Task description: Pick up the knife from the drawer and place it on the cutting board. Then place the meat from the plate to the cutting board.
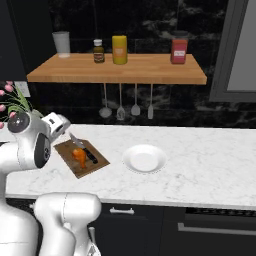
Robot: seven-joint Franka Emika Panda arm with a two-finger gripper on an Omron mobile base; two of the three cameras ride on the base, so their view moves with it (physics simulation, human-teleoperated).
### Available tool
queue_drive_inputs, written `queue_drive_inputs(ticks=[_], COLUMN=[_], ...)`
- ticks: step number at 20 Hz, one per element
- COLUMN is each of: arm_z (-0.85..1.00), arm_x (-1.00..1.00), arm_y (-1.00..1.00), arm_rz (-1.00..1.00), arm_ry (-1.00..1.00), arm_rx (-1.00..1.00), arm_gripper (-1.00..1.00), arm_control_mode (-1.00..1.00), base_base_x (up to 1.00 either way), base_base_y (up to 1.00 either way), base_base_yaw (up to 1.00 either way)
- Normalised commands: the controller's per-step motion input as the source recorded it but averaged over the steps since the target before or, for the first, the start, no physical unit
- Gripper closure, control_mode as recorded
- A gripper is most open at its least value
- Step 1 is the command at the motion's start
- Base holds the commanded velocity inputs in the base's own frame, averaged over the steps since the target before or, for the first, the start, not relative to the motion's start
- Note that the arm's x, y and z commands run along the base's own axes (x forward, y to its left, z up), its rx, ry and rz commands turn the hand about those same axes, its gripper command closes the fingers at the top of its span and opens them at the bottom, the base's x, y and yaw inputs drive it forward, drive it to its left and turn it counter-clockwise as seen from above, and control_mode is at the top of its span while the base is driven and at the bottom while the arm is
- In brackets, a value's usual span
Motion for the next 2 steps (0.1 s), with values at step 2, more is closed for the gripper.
queue_drive_inputs(ticks=[2], arm_z=[0.65], arm_x=[-0.19], arm_y=[0.22], arm_rz=[0.0], arm_ry=[-0.02], arm_rx=[0.0], arm_gripper=[-1.0], arm_control_mode=[-1.0], base_base_x=[0.0], base_base_y=[0.0], base_base_yaw=[0.0])
